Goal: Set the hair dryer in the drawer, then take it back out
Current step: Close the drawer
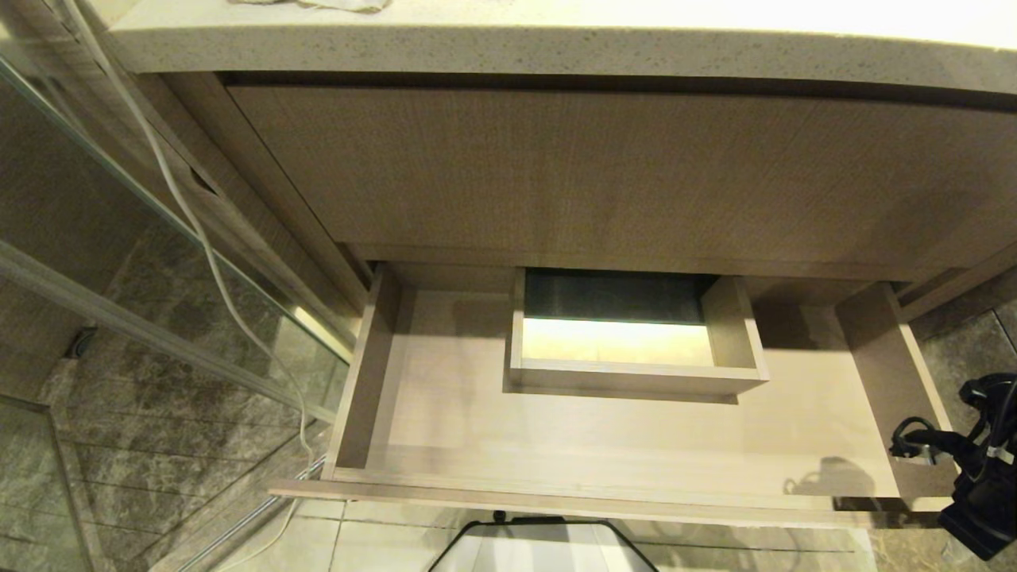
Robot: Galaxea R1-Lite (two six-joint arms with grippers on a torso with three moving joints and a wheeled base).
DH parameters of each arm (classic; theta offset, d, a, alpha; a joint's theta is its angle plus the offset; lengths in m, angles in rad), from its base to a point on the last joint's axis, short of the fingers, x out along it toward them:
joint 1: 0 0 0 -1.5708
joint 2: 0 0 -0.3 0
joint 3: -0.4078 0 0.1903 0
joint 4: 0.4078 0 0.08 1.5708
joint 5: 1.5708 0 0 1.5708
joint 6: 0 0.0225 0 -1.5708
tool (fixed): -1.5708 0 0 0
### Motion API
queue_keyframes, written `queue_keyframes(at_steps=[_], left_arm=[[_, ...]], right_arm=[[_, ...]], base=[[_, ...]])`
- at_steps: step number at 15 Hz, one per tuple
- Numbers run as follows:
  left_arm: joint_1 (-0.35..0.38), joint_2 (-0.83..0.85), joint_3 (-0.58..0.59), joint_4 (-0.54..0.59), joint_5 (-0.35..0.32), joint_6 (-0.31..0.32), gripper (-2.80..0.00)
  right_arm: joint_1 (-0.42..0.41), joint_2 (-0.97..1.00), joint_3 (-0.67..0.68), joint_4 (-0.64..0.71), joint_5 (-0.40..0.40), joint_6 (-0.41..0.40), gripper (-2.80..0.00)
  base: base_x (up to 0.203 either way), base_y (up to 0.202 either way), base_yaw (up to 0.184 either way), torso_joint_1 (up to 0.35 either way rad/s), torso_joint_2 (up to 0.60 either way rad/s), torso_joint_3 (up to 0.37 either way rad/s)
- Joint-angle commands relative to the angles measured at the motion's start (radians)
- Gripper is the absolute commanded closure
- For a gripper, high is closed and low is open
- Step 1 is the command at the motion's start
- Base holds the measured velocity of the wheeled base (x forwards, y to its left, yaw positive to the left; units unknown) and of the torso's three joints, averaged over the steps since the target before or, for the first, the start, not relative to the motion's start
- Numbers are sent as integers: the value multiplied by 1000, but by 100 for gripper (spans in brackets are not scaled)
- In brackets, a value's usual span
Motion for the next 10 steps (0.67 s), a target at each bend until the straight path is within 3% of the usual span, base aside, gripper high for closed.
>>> queue_keyframes(at_steps=[1, 8, 10], left_arm=[[0, 0, 1, 0, 0, 0, 0], [0, 0, 2, 0, 0, 0, 0], [0, 0, 2, 0, 0, 0, 0]], right_arm=[[-20, 45, -31, -1, 6, -4, 0], [-39, -44, -33, -129, 123, 0, 0], [-39, -77, -24, -207, 199, 3, 0]], base=[[0, 0, 0, 0, 0, 0], [0, 0, 0, 0, 0, 0], [0, 0, 0, 0, 0, 0]])
